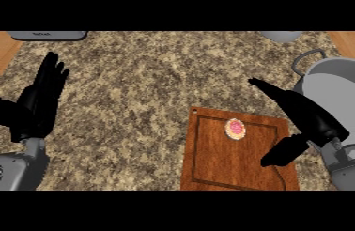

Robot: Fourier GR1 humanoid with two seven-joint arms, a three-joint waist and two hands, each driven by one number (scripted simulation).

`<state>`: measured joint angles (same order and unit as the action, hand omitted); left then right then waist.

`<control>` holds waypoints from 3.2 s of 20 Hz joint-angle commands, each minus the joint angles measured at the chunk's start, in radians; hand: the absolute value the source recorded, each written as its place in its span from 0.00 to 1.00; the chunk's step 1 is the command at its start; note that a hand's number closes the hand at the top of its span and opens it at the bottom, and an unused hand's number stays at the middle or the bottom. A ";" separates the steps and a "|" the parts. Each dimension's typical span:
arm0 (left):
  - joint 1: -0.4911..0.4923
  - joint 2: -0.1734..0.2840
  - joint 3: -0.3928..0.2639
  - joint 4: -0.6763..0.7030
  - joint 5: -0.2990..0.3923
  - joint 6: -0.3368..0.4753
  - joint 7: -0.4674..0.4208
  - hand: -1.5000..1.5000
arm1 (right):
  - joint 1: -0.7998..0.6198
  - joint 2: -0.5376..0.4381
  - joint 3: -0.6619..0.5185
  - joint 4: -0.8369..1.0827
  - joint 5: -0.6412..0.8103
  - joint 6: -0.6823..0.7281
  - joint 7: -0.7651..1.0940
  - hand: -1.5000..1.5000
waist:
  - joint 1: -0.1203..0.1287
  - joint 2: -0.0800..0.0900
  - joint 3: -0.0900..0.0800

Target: Pick the cupcake from the cutting board and place it in the pot

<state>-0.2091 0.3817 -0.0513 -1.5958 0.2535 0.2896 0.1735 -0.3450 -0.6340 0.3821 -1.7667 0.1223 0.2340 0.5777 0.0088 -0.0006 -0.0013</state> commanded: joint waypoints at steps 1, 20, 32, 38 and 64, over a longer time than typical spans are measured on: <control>-0.001 -0.037 0.011 0.038 -0.028 -0.005 -0.020 0.50 | -0.058 0.120 0.039 0.036 0.058 0.037 0.100 0.00 | -0.004 0.001 0.001; 0.023 -0.092 0.105 -0.023 -0.085 -0.096 0.027 0.50 | 0.032 0.329 -0.023 0.192 0.368 0.108 0.008 0.00 | -0.006 0.001 0.001; 0.043 -0.178 0.069 -0.043 -0.202 -0.055 0.014 0.50 | 0.087 0.392 -0.063 0.306 0.509 0.078 -0.078 0.00 | -0.008 0.000 0.001; 0.037 -0.122 0.128 -0.104 -0.114 -0.145 0.110 0.50 | -0.024 0.342 -0.066 0.420 0.551 0.128 -0.261 1.00 | 0.001 0.001 0.002; 0.051 -0.153 0.203 -0.069 -0.163 -0.128 0.059 0.50 | 0.804 0.128 0.117 -0.612 0.674 -0.069 -0.496 1.00 | -0.084 -0.015 0.002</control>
<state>-0.1425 0.2287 0.1420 -1.6597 0.0968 0.1434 0.2215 0.3338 -0.4803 0.5640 -2.1873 0.8359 0.2568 0.1004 -0.0577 -0.0154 -0.0004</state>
